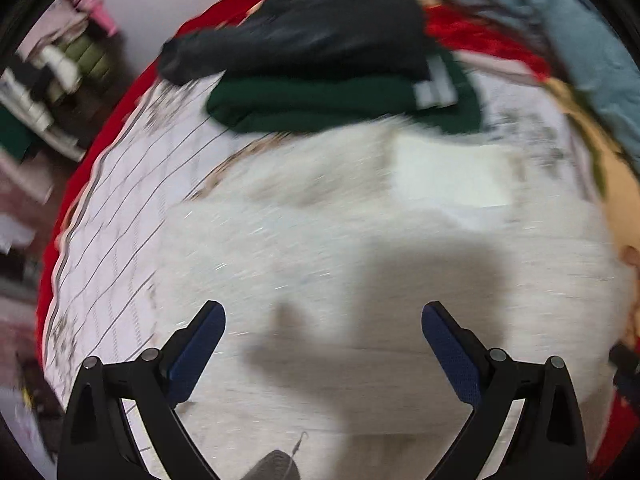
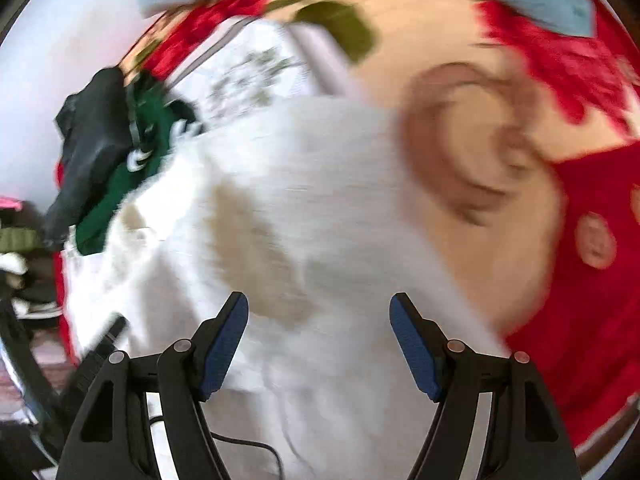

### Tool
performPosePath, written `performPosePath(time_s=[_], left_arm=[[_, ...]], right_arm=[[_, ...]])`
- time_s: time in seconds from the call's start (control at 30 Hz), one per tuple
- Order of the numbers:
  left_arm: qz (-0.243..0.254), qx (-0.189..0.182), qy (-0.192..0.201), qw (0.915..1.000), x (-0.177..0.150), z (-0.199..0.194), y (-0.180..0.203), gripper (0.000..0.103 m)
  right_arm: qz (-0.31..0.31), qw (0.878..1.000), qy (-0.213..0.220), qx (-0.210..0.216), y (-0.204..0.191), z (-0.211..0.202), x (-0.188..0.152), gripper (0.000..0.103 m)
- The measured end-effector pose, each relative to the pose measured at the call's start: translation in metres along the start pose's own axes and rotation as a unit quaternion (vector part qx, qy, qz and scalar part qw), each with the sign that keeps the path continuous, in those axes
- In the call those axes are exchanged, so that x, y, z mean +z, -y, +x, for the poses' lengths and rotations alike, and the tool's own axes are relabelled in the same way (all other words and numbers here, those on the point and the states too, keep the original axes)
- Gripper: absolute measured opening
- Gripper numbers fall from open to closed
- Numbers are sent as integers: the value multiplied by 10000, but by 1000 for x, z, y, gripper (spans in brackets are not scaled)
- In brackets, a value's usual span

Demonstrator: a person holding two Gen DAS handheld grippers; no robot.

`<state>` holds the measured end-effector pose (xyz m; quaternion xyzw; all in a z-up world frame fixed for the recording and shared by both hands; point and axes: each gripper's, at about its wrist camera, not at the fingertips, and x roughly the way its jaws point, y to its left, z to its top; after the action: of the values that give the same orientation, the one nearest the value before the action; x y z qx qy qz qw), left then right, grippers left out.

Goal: Fold large clothes

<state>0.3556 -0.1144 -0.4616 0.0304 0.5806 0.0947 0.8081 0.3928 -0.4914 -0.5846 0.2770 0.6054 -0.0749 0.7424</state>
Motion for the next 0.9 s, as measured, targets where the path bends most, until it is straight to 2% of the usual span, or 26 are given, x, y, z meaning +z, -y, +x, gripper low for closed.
performPosePath(time_s=[0.13, 0.17, 0.2, 0.3, 0.43, 0.5, 0.63, 0.73, 0.8, 0.83, 0.9], left_arm=[[-154, 278, -58, 9995, -4, 10, -25, 101], [-176, 310, -42, 9994, -4, 10, -29, 101], [-192, 334, -20, 9993, -5, 8, -33, 101], [-234, 413, 100, 9988, -7, -4, -49, 101], [-466, 484, 287, 9973, -5, -24, -79, 101], [-648, 524, 324, 9960, -1, -28, -92, 101], [-687, 822, 228, 9940, 9, -6, -103, 101], [-362, 1271, -142, 9911, 13, 45, -102, 101], [-367, 1207, -541, 9905, 9, 86, -109, 103], [-406, 1142, -568, 9910, 8, 89, -112, 103], [-339, 1036, -399, 9932, 10, 78, -119, 103]], right_arm=[[-94, 9969, -638, 460, -33, 51, 14, 72], [-227, 9965, -700, 406, -40, 58, 14, 42], [-401, 9962, -723, 255, -47, 64, 13, 22], [-411, 9981, -404, 204, -47, 53, 8, 16], [50, 9991, 409, -59, -21, 3, 12, 15], [177, 9983, 515, -220, -12, -3, 17, 15], [165, 9979, 258, -572, 5, 18, 18, 15], [-124, 9950, 271, -955, -2, 32, 18, 17], [-75, 9967, 36, -810, 3, 39, 19, 28], [56, 9983, -61, -578, 7, 37, 21, 30], [161, 9991, -112, -368, 12, 27, 17, 42]])
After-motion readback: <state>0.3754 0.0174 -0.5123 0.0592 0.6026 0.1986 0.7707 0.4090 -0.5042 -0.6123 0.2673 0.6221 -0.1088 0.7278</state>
